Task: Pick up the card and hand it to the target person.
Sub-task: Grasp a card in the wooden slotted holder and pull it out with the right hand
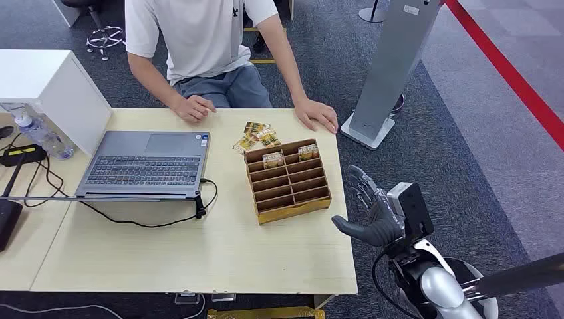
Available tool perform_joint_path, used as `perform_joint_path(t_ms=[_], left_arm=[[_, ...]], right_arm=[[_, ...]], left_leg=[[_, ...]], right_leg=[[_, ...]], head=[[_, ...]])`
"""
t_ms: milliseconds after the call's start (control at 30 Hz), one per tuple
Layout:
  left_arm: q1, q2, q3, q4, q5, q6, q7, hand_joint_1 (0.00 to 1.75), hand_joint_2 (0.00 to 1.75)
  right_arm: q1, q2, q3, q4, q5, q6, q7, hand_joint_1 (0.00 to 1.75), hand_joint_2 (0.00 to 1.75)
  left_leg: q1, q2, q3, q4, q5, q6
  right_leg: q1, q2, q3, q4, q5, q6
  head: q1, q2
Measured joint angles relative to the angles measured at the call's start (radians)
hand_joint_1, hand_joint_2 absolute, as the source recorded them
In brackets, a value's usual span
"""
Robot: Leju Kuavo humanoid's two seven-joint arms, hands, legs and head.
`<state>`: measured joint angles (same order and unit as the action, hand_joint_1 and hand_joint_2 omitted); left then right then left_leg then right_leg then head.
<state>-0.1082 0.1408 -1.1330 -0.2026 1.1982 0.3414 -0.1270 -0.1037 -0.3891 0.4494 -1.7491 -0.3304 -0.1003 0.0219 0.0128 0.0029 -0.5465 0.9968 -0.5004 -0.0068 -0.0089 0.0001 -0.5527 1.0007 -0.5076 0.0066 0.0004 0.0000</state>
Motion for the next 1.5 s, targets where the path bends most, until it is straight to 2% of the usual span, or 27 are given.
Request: perform_joint_path(t_ms=[867,1000,1100,1167,1233,1333,1500], left_arm=[[0.0,0.0,0.0,0.0,-0.001,0.0,0.0,0.0,0.0],[0.0,0.0,0.0,0.0,-0.001,0.0,0.0,0.0,0.0],[0.0,0.0,0.0,0.0,0.0,0.001,0.001,0.0,0.0],[0.0,0.0,0.0,0.0,0.002,0.003,0.002,0.0,0.0],[0.0,0.0,0.0,0.0,0.002,0.003,0.003,0.0,0.0],[-0.001,0.0,0.0,0.0,0.002,0.003,0.002,0.0,0.0],[-0.002,0.0,0.0,0.0,-0.005,0.001,0.002,0.0,0.0]], right_arm=[[-0.001,0.0,0.0,0.0,0.017,-0.013,0.0,0.0,1.75],[-0.002,0.0,0.0,0.0,0.048,-0.029,0.011,1.75,1.75],[-0.007,0.0,0.0,0.0,0.227,-0.107,0.092,1.75,1.75],[-0.018,0.0,0.001,0.001,0.442,-0.174,0.192,1.75,1.75],[-0.032,0.0,0.003,0.001,0.637,-0.197,0.284,1.64,1.75],[-0.051,0.001,0.008,-0.002,0.867,-0.159,0.394,1.45,1.75],[-0.112,0.009,0.029,-0.013,1.168,-0.057,0.52,1.32,1.75]], left_leg=[[0.0,0.0,0.0,0.0,0.0,0.0],[0.0,0.0,0.0,0.0,0.0,0.0],[0.0,0.0,0.0,0.0,0.0,0.0],[0.0,0.0,0.0,0.0,0.0,0.0],[0.0,0.0,0.0,0.0,0.0,0.0],[0.0,0.0,0.0,0.0,0.0,0.0],[0.0,0.0,0.0,0.0,0.0,0.0]], right_leg=[[0.0,0.0,0.0,0.0,0.0,0.0],[0.0,0.0,0.0,0.0,0.0,0.0],[0.0,0.0,0.0,0.0,0.0,0.0],[0.0,0.0,0.0,0.0,0.0,0.0],[0.0,0.0,0.0,0.0,0.0,0.0],[0.0,0.0,0.0,0.0,0.0,0.0],[0.0,0.0,0.0,0.0,0.0,0.0]], head=[[0.0,0.0],[0.0,0.0],[0.0,0.0],[0.0,0.0],[0.0,0.0],[0.0,0.0],[-0.001,0.0]])
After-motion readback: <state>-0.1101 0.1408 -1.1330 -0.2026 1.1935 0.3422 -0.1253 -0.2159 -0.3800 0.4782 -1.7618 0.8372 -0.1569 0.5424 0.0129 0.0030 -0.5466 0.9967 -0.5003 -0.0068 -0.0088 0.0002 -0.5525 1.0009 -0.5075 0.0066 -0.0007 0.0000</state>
